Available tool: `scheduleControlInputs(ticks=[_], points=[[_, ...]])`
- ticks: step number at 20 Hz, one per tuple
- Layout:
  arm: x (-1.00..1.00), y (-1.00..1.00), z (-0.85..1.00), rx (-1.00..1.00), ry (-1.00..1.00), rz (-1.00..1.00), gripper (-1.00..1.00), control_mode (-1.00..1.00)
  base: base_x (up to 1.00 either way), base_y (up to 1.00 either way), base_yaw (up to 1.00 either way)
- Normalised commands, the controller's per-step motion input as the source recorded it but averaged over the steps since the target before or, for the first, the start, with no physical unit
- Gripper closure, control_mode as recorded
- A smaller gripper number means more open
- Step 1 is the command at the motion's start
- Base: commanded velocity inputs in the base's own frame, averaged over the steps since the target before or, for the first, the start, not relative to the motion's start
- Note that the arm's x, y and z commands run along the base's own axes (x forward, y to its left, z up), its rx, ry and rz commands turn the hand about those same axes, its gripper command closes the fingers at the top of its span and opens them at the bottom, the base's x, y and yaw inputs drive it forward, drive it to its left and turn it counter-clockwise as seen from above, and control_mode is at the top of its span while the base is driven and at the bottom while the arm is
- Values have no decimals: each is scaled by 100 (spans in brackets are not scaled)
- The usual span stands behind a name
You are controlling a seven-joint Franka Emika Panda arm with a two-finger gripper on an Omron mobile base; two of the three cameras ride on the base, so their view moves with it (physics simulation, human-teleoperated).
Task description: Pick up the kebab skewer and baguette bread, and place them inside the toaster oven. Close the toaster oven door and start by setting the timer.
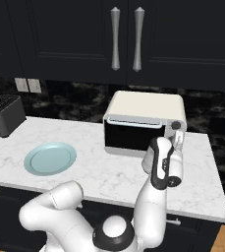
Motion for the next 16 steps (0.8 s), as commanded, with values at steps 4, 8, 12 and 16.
scheduleControlInputs(ticks=[4, 8, 12, 16], points=[[-14, 0, 0, 0, 0, -6, 100, -100, 0, 0, 0], [-5, 0, 0, 2, 0, -8, 100, -100, 0, 0, 0], [0, 0, 0, 14, 0, -8, 100, -100, 0, 0, 0], [0, 0, 0, 21, 0, -3, 100, -100, 0, 0, 0]])
